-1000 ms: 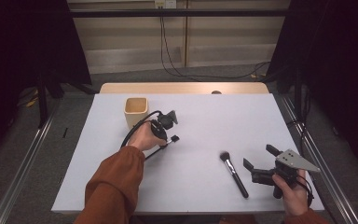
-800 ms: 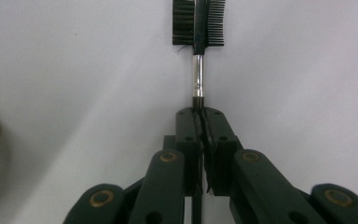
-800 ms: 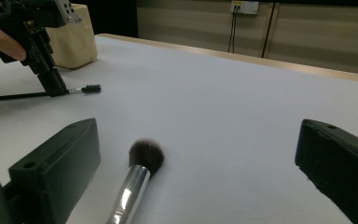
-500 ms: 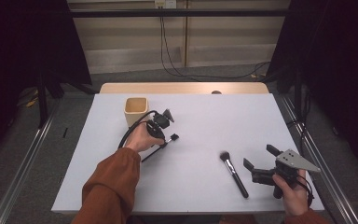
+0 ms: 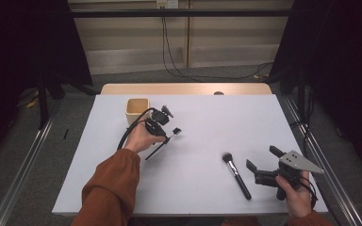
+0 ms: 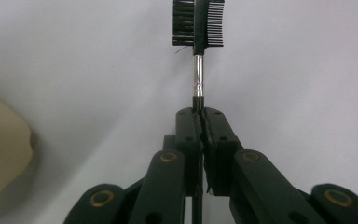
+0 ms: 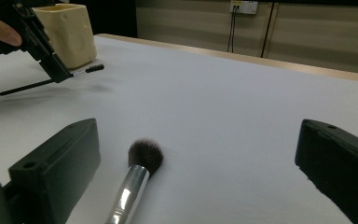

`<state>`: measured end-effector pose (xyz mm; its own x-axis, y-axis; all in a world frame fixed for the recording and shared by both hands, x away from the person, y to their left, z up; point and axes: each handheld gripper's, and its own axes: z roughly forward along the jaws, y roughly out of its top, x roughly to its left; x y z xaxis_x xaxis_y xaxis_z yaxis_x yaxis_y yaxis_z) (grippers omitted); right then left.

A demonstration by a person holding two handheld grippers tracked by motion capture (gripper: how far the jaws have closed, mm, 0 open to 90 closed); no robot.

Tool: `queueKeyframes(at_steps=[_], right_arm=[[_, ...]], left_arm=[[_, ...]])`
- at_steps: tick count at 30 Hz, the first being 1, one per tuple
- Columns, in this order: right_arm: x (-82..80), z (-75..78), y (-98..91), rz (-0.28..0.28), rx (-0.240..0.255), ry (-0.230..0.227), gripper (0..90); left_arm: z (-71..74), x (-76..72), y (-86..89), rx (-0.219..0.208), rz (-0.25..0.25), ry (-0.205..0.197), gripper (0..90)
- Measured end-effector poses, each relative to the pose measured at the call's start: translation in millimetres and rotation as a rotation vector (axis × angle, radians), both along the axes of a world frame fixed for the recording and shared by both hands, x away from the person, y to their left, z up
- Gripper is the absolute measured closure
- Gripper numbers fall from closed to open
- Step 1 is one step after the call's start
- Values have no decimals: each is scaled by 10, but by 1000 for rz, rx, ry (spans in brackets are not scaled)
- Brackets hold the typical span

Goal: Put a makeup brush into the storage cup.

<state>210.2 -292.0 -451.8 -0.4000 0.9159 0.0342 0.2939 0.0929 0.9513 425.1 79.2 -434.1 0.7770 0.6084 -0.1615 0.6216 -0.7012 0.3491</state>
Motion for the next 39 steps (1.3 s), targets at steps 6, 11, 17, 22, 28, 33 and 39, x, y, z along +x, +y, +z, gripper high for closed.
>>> queueKeyframes(at_steps=[6, 11, 17, 22, 28, 33, 39], right_arm=[[2, 0, 2, -1, 1, 2, 0], [3, -1, 4, 1, 0, 3, 0], [5, 0, 2, -1, 2, 3, 0], [2, 2, 3, -2, 4, 4, 0], [5, 0, 3, -3, 3, 4, 0], [5, -2, 3, -3, 5, 7, 0], [4, -1, -1, -4, 4, 5, 0]], left_arm=[[72, -45, 53, -60, 13, -21, 858], [128, -78, 92, -107, 20, -49, 858], [193, -122, 144, -148, 27, -97, 858], [230, -179, 160, -177, 24, -138, 858], [268, -210, 242, -232, 52, -168, 857], [293, -245, 305, -263, 65, -191, 858], [334, -287, 377, -309, 84, -235, 858]])
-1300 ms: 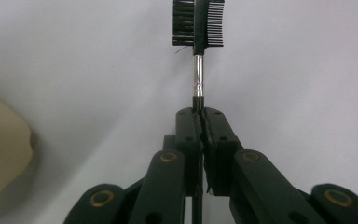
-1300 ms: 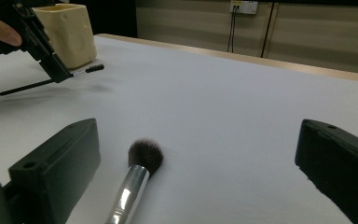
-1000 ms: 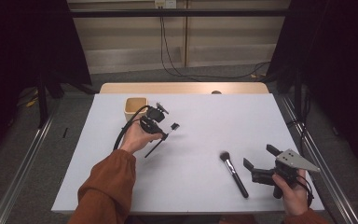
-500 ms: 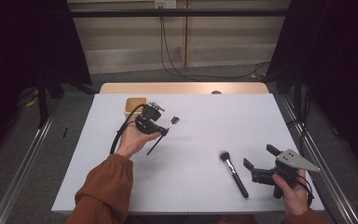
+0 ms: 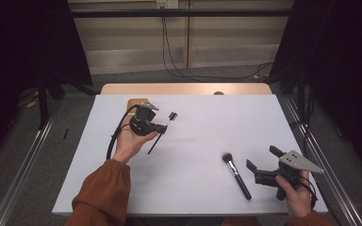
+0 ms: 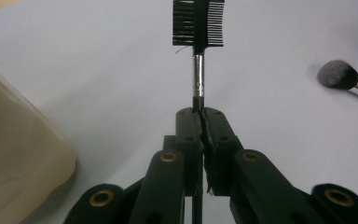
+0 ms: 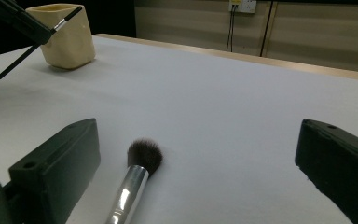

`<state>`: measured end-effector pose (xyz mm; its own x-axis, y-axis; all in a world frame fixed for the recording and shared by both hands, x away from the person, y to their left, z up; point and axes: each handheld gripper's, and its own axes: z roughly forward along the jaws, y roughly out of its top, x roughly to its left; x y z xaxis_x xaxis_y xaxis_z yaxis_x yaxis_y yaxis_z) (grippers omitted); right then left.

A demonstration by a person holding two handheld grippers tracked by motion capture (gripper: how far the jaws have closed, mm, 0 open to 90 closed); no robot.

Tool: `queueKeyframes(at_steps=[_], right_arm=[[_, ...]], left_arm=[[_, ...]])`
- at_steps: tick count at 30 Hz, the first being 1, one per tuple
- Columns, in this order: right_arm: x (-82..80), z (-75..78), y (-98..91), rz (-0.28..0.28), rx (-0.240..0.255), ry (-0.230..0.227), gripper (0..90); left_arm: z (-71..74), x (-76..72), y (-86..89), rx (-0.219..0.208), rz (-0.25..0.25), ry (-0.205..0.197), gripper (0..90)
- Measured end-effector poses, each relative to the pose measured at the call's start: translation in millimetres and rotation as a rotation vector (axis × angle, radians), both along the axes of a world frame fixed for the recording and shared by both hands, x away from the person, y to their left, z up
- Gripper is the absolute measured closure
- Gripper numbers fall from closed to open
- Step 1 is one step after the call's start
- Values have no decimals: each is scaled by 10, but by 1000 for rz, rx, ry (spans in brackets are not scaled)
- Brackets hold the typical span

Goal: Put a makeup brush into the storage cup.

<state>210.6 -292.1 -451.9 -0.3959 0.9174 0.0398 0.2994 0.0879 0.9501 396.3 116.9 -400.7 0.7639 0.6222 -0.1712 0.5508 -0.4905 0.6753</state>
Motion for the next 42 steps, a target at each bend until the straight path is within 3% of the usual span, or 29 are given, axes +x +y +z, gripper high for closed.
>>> queueKeyframes(at_steps=[4, 7, 12, 16, 21, 25, 28, 35, 42], right_arm=[[3, -2, 4, 2, 1, 1, 0], [2, -1, 3, 0, 1, 1, 0], [0, 0, 2, 0, 4, 3, 0], [2, -1, 2, 0, 2, 1, 0], [1, 0, 2, 1, 3, 1, 0], [-2, 1, 3, 2, 3, 2, 0], [-2, 1, 2, 3, 4, 2, 0], [0, 0, 3, 2, 3, 0, 0], [-2, 1, 3, 1, 3, 2, 0]], left_arm=[[20, -17, 40, -7, 6, -25, 858], [30, -39, 84, -56, 7, -48, 857], [37, -62, 118, -70, -8, -90, 858], [44, -82, 140, -112, -5, -107, 858], [60, -97, 167, -122, -11, -148, 857], [72, -111, 197, -161, -9, -170, 858], [81, -114, 234, -178, -4, -209, 858], [94, -126, 265, -211, 12, -248, 858], [139, -139, 313, -272, 25, -274, 858]])
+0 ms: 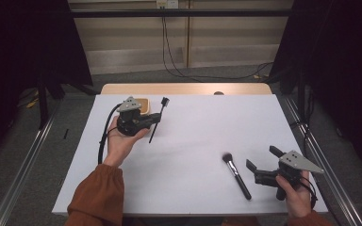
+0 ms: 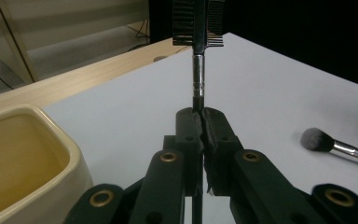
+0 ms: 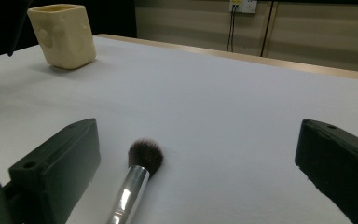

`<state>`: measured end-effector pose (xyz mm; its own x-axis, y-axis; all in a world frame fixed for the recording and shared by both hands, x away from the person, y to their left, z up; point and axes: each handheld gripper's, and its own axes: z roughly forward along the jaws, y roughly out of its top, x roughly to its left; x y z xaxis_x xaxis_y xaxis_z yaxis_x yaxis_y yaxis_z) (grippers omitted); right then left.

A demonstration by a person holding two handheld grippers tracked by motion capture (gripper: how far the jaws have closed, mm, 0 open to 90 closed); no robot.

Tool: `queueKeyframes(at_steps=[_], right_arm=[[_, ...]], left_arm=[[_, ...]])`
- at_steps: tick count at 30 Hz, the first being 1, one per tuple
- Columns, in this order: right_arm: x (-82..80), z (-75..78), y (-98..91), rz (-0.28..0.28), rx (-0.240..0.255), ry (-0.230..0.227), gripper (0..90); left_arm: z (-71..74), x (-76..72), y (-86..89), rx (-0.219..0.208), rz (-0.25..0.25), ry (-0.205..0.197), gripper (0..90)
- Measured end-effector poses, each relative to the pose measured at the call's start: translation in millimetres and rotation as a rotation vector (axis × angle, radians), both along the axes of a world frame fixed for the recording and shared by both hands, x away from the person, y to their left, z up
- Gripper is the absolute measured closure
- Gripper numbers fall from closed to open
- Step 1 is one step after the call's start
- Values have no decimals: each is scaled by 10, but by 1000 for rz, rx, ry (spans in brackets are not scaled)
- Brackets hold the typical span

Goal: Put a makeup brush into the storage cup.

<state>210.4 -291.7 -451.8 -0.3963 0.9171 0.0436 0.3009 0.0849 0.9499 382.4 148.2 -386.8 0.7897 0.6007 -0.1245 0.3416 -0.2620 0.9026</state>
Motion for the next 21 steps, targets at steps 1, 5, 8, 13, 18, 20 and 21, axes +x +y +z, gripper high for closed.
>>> queueKeyframes(at_steps=[1, 5, 8, 13, 18, 20, 21], right_arm=[[2, 0, 0, 1, -1, -2, 0], [1, 1, 0, 4, 0, -2, 0], [1, 3, 2, 4, 6, -3, 0], [7, -1, 2, 6, 2, -3, 0], [7, -1, 3, 6, 2, -3, 0], [5, 1, 3, 8, 2, -4, 0], [5, 1, 3, 8, 2, -4, 0]], left_arm=[[21, -2, 19, -9, 5, -8, 858], [41, -2, 48, -25, 13, -19, 858], [55, -1, 63, -16, 18, -36, 858], [99, 18, 91, -44, 22, -51, 858], [159, 26, 112, -67, 30, -65, 858], [175, 30, 127, -72, 37, -69, 858], [187, 31, 147, -78, 39, -72, 858]])
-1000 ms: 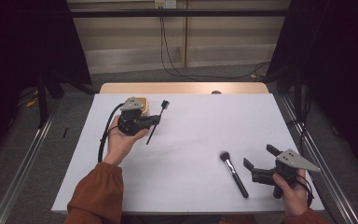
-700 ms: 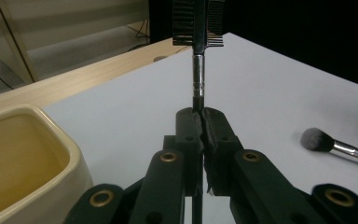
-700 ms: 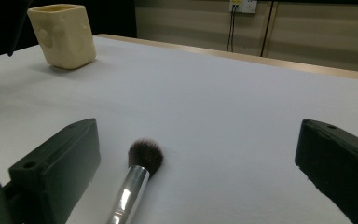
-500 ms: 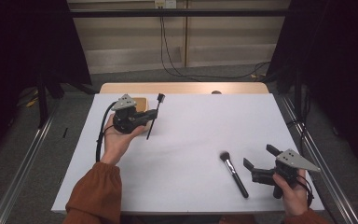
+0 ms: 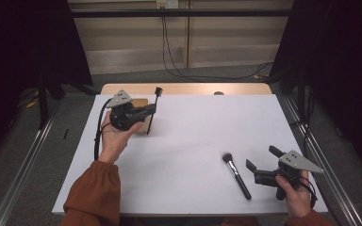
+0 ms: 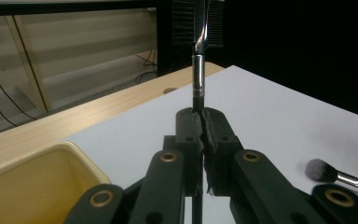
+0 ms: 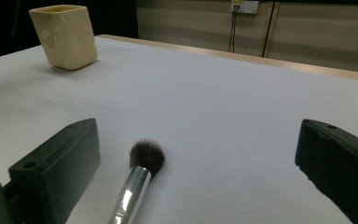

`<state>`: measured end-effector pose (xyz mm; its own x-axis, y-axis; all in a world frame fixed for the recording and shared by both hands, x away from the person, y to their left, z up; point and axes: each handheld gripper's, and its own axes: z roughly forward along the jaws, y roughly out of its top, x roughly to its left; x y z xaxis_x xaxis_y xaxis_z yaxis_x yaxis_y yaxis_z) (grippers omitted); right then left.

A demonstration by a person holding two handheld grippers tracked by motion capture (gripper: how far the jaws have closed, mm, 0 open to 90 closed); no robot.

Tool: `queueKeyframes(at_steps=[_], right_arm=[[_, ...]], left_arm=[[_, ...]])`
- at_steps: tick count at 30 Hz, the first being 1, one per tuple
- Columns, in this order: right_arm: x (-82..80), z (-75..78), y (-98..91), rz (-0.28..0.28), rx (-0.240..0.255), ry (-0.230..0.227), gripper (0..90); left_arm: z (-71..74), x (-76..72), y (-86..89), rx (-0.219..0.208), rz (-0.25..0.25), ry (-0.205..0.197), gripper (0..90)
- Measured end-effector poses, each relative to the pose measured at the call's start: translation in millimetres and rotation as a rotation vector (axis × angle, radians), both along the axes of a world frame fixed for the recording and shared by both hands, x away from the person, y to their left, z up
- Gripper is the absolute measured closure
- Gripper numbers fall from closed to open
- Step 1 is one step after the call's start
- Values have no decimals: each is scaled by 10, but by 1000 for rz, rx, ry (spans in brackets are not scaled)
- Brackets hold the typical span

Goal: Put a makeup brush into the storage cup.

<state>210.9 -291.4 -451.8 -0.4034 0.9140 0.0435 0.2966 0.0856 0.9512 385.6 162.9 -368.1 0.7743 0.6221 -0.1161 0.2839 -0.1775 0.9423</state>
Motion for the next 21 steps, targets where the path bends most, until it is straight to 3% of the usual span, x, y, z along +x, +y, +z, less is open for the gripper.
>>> queueKeyframes(at_steps=[2, 7, 15, 21], right_arm=[[-5, 3, 1, -2, 3, 3, 0], [0, 1, 0, -2, 0, 1, 0], [8, -4, 4, -2, 0, 3, 0], [-1, -1, -6, -3, 1, 5, 0]], left_arm=[[19, 3, 48, -40, 1, -4, 858], [85, 9, 176, -60, 33, -23, 858], [217, 37, 235, -57, 44, -46, 858], [266, 113, 263, -64, 79, -59, 858]])
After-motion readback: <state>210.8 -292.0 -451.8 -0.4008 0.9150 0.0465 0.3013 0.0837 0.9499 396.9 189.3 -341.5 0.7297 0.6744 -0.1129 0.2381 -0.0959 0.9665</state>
